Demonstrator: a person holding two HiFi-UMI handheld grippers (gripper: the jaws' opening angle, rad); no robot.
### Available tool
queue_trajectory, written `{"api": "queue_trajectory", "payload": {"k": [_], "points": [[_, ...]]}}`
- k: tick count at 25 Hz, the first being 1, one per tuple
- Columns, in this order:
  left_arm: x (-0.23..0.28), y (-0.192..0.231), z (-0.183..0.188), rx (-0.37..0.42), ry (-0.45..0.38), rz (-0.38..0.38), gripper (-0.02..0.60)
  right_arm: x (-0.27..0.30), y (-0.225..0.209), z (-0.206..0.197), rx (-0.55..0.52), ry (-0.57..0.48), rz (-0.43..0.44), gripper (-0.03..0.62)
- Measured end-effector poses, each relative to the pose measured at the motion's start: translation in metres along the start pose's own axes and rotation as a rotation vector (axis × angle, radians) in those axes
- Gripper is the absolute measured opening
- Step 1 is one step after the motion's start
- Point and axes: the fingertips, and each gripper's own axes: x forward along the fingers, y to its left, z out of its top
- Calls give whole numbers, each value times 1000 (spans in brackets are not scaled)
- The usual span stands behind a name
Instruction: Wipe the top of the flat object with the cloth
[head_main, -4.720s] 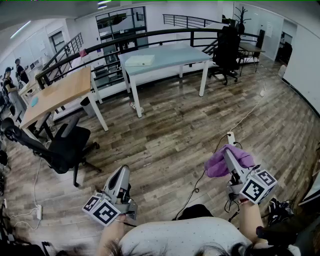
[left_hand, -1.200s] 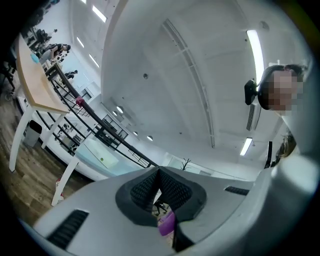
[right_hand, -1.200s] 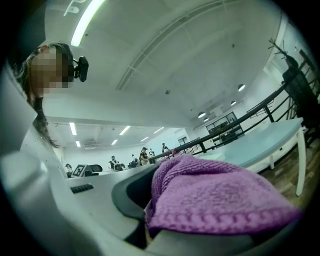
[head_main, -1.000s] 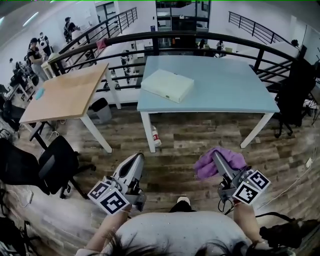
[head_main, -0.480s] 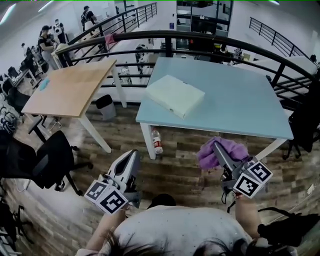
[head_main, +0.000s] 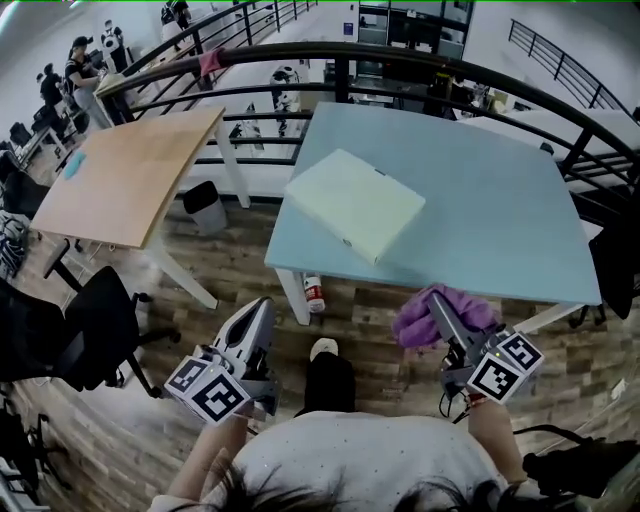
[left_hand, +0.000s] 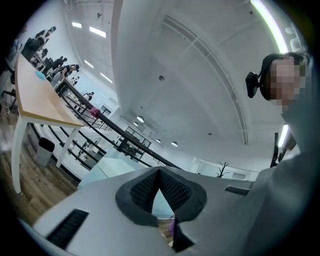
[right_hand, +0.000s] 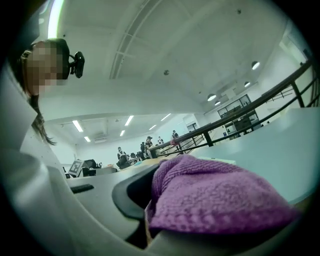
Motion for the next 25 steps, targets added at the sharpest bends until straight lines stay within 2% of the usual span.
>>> {"api": "queue_trajectory", "payload": {"k": [3,9,14,17,19,20,25], "points": [[56,29,18,-27,20,-21,6,45,-30,19,26,-23,6,21],[152,95,53,-22,78,-10,6,145,-79,59,2,-8,17,21],[213,154,64,-52,173,23,8,234,-98,98,-44,12,41,21],[244,188,54,-68,257,34,10,292,-99,124,-54,-12,95,21],[259,210,41,-116,298,62,91,326,-97,130,-69,-12,133,21],[264,221,32,-148,321,82,91,342,-96,129,-78,-4,153,21],[283,265,-25,-286,475,198,193,413,-83,113,-154,82,241,21]]}}
